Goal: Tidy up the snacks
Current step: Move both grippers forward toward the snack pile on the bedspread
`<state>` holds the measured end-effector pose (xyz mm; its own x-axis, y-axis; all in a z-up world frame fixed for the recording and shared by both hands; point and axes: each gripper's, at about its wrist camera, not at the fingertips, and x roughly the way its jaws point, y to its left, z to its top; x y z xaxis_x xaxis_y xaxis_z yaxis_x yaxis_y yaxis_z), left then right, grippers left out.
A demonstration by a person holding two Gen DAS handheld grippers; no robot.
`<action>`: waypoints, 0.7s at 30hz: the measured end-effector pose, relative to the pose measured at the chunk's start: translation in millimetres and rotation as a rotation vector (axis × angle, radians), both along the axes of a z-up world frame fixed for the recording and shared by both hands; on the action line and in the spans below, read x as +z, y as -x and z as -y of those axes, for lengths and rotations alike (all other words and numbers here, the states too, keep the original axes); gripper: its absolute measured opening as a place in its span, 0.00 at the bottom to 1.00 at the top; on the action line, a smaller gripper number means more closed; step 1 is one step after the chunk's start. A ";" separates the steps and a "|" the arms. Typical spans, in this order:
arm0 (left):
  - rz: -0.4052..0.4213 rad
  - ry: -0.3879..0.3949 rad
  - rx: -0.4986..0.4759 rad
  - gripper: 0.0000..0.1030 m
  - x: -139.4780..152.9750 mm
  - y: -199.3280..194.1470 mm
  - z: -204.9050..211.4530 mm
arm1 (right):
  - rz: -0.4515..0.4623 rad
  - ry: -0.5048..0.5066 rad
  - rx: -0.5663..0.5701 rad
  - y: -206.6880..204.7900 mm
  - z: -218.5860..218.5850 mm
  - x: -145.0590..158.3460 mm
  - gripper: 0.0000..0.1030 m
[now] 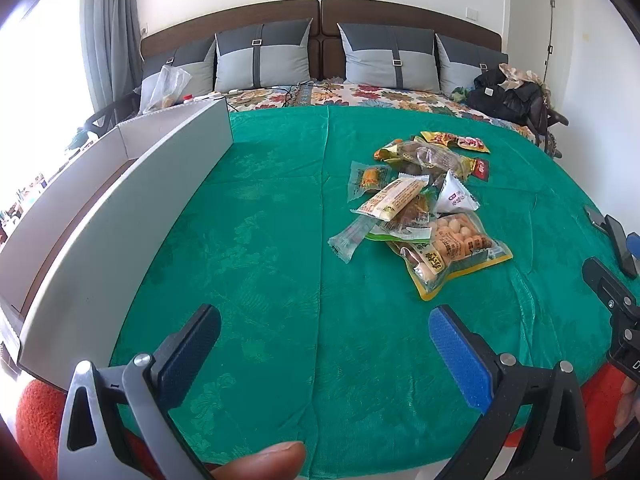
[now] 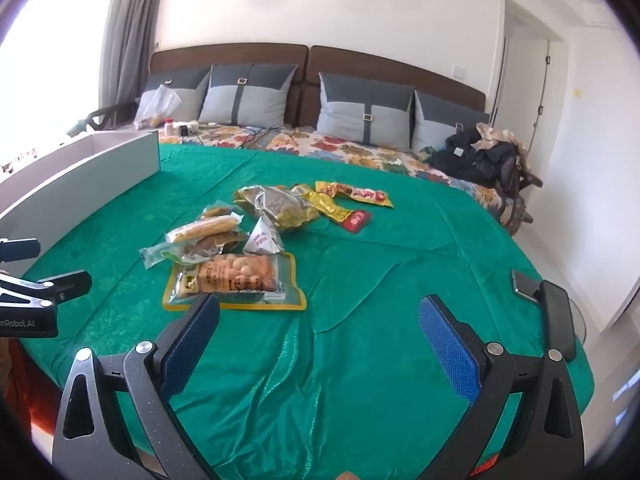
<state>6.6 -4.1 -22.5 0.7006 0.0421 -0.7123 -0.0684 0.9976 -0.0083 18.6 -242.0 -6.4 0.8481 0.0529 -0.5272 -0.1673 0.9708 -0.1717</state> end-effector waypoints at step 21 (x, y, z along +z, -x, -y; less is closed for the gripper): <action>-0.034 0.000 -0.002 1.00 -11.8 -5.1 3.7 | 0.012 0.003 0.026 1.5 3.8 -0.8 0.98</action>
